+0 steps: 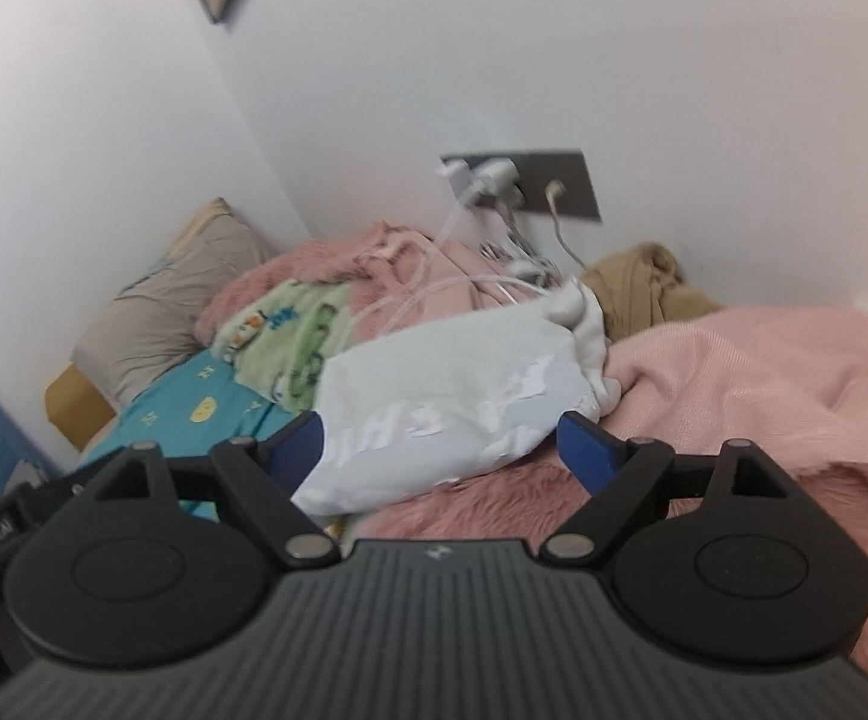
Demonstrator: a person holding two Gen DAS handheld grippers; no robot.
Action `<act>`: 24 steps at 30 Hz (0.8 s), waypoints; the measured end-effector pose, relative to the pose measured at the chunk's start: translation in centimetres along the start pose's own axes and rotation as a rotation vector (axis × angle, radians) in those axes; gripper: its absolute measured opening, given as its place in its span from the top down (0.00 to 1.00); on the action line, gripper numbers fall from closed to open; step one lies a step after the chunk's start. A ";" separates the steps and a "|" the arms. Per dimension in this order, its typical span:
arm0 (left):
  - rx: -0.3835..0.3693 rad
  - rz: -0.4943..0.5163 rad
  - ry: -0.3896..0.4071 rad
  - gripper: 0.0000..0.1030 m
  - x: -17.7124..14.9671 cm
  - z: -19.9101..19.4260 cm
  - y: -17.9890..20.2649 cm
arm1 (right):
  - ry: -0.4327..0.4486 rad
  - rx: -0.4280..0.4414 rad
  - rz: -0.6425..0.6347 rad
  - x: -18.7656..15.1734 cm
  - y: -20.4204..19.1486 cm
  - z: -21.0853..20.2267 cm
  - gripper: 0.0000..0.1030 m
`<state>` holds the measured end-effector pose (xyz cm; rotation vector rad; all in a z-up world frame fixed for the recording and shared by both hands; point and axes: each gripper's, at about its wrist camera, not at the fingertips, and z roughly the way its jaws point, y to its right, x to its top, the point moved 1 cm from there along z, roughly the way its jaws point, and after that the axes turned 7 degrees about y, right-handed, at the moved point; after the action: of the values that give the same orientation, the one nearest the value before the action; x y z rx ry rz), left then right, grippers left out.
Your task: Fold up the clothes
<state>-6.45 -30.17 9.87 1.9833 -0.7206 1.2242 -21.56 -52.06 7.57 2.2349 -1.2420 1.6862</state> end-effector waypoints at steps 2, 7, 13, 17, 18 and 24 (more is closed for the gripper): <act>0.014 0.029 0.032 0.00 0.5 -2.9 0.4 | 0.022 0.017 -0.035 -0.1 -1.1 -2.2 0.16; 0.062 0.120 0.113 0.00 0.6 -10.0 1.9 | 0.082 0.062 -0.109 -1.0 -3.6 -7.5 0.16; 0.063 0.150 0.184 0.00 -0.7 -17.3 3.5 | 0.158 0.112 -0.182 -2.7 -5.7 -13.4 0.16; 0.069 0.152 0.227 0.00 -1.9 -20.7 4.2 | 0.211 0.134 -0.244 -4.0 -6.3 -16.4 0.16; 0.071 0.154 0.236 0.00 -2.2 -21.4 4.3 | 0.220 0.137 -0.255 -4.4 -6.4 -17.1 0.16; 0.112 0.157 0.286 0.00 -4.1 -25.0 4.3 | 0.260 0.169 -0.299 -6.4 -7.0 -19.9 0.16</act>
<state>-24.52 -12.72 15.26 1.8129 -0.6842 1.6342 -32.87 -33.92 12.75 2.0695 -0.6942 1.9375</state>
